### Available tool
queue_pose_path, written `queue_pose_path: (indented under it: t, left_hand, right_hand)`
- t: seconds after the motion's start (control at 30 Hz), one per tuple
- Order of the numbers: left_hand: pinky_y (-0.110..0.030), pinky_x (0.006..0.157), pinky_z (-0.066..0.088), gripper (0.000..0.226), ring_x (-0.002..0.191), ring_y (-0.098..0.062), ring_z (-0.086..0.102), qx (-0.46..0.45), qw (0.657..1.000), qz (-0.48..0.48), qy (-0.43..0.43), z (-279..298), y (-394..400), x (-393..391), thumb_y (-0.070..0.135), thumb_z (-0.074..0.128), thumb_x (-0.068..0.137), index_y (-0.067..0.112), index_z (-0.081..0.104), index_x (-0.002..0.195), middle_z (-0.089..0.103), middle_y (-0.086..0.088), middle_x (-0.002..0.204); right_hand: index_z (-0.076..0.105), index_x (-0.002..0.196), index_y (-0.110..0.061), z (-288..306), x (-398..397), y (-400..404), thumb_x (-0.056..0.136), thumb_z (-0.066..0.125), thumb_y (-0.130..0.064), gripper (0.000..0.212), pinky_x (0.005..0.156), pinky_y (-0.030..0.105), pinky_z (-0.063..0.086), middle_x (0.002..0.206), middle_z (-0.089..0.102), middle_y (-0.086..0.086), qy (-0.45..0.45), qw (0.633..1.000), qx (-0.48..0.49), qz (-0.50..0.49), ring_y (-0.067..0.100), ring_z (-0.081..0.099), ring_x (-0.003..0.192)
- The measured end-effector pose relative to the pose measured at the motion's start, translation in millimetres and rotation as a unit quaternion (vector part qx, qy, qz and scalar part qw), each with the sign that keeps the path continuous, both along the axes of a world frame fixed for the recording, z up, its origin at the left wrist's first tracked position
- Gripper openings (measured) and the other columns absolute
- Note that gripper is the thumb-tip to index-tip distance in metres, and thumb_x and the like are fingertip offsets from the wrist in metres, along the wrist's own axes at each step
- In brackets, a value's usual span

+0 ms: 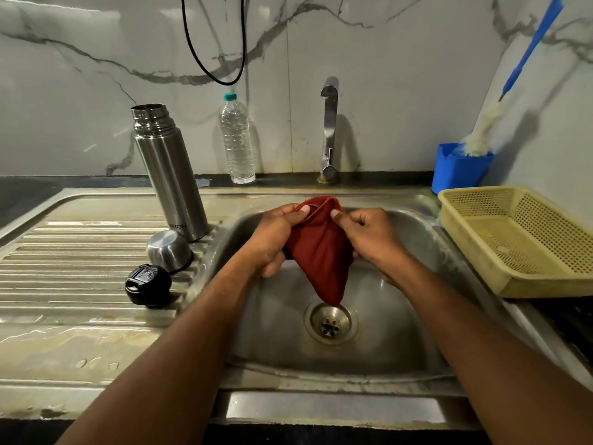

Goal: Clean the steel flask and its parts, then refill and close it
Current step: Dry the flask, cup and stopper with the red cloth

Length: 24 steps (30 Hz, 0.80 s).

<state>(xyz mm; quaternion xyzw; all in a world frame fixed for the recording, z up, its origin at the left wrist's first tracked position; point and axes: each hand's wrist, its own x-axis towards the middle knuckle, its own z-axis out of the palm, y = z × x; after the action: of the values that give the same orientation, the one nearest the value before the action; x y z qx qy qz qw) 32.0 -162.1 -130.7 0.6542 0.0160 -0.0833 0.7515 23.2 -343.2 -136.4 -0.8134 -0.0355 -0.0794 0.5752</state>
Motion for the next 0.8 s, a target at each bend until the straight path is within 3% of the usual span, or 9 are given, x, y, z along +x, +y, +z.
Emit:
queue_pose_path:
  t: [0.1,0.17,0.27,0.33,0.4,0.5,0.6,0.67,0.8]
  left_hand:
    - [-0.049,0.102,0.058,0.059,0.116,-0.036,0.072,-0.028,0.998,-0.047,-0.012,-1,3,-4,0.037,0.081,0.089,0.000,0.066,0.134,0.074,-0.022,0.124]
    - [-0.045,0.097,0.061,0.061,0.111,-0.034,0.075,-0.018,0.999,-0.039,-0.017,-4,4,-5,0.020,0.090,0.079,0.000,0.066,0.132,0.076,-0.020,0.120]
    - [-0.037,0.087,0.064,0.045,0.101,-0.031,0.077,-0.029,0.999,0.030,-0.019,-1,4,-3,-0.001,0.079,0.086,-0.003,0.067,0.129,0.078,-0.019,0.114]
    - [-0.036,0.084,0.065,0.034,0.096,-0.028,0.077,-0.062,0.997,0.052,-0.022,4,8,-1,-0.001,0.072,0.093,-0.003,0.068,0.127,0.078,-0.018,0.110]
    - [-0.038,0.086,0.063,0.031,0.094,-0.025,0.076,-0.112,0.993,0.035,-0.017,12,12,-2,0.002,0.066,0.098,-0.002,0.067,0.129,0.077,-0.017,0.111]
    - [-0.045,0.101,0.056,0.027,0.100,-0.027,0.072,-0.166,0.986,-0.003,-0.004,20,15,-7,0.009,0.060,0.100,0.004,0.068,0.125,0.075,-0.016,0.113]
    - [-0.046,0.102,0.056,0.020,0.099,-0.026,0.074,-0.193,0.981,-0.009,0.014,21,16,-10,0.014,0.058,0.102,0.008,0.070,0.117,0.078,-0.013,0.108]
    - [-0.046,0.098,0.057,0.019,0.097,-0.026,0.075,-0.208,0.978,-0.003,0.020,22,15,-11,0.014,0.058,0.102,0.009,0.071,0.115,0.079,-0.014,0.106]
    - [-0.044,0.093,0.060,0.017,0.091,-0.024,0.075,-0.191,0.981,0.027,0.018,22,12,-6,0.012,0.055,0.105,0.010,0.071,0.110,0.079,-0.011,0.101]
  right_hand:
    - [0.062,0.068,0.001,-2,0,3,0.094,0.072,-0.043,0.052,0.051,0.054,0.054,0.057,0.060,0.009,-0.037,0.998,-0.019,-0.036,0.024,0.057,0.051]
    - [0.066,0.070,-0.003,0,-3,4,0.089,0.077,-0.044,0.046,0.051,0.051,0.058,0.063,0.069,0.008,-0.051,0.997,-0.030,-0.057,0.026,0.068,0.057]
    - [0.072,0.083,-0.016,5,-1,-4,0.079,0.086,-0.049,0.036,0.050,0.036,0.060,0.078,0.074,0.004,-0.019,0.997,-0.020,-0.073,0.021,0.073,0.068]
    - [0.073,0.098,-0.024,5,3,-12,0.067,0.090,-0.057,0.048,0.061,0.032,0.059,0.093,0.075,0.000,0.032,0.999,-0.011,-0.033,0.016,0.073,0.084]
    - [0.073,0.111,-0.026,3,4,-17,0.055,0.091,-0.063,0.070,0.082,0.035,0.061,0.108,0.074,0.000,0.071,0.996,0.001,0.046,0.016,0.072,0.101]
    - [0.074,0.113,-0.008,1,-1,-18,0.061,0.094,-0.051,0.070,0.102,0.043,0.056,0.109,0.077,0.006,0.094,0.985,0.031,0.142,0.020,0.073,0.106]
    - [0.066,0.117,0.004,1,-3,-19,0.066,0.094,-0.041,0.074,0.094,0.040,0.058,0.108,0.078,0.009,0.105,0.979,0.061,0.162,0.025,0.074,0.104]
    - [0.065,0.123,-0.003,3,-4,-18,0.064,0.093,-0.040,0.076,0.086,0.037,0.057,0.111,0.078,0.008,0.119,0.975,0.092,0.163,0.023,0.074,0.103]
    - [0.074,0.119,-0.011,6,-6,-19,0.067,0.094,-0.030,0.059,0.090,0.041,0.057,0.110,0.079,0.010,0.152,0.969,0.115,0.155,0.025,0.074,0.101]
